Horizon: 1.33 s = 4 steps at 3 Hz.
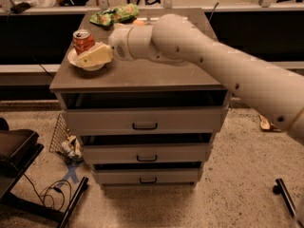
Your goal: Pick coke can from paper bowl and place on counter
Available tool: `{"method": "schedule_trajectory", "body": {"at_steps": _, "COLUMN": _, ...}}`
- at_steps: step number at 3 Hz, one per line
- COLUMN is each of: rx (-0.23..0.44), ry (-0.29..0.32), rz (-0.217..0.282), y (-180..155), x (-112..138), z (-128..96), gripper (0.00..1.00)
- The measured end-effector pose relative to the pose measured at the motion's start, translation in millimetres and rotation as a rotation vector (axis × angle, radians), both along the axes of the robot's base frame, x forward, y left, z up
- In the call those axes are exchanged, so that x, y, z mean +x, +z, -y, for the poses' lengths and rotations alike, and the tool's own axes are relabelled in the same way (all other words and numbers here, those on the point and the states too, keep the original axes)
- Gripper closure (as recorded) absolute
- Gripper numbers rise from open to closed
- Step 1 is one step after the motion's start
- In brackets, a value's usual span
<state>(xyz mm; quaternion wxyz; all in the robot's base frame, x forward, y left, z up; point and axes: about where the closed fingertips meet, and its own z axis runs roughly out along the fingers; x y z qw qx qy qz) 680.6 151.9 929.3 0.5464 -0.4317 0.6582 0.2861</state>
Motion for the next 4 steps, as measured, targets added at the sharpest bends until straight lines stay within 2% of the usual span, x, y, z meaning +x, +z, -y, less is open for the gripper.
{"method": "schedule_trajectory", "body": {"at_steps": 1, "rx": 0.099, "ry": 0.034, "rz": -0.006, "y": -9, "x": 17, "z": -42, "gripper": 0.00}}
{"method": "schedule_trajectory", "body": {"at_steps": 2, "rx": 0.158, "ry": 0.038, "rz": 0.021, "y": -11, "x": 36, "z": -67, "gripper": 0.18}}
{"method": "schedule_trajectory", "body": {"at_steps": 4, "rx": 0.162, "ry": 0.043, "rz": 0.020, "y": -12, "x": 36, "z": -72, "gripper": 0.64}}
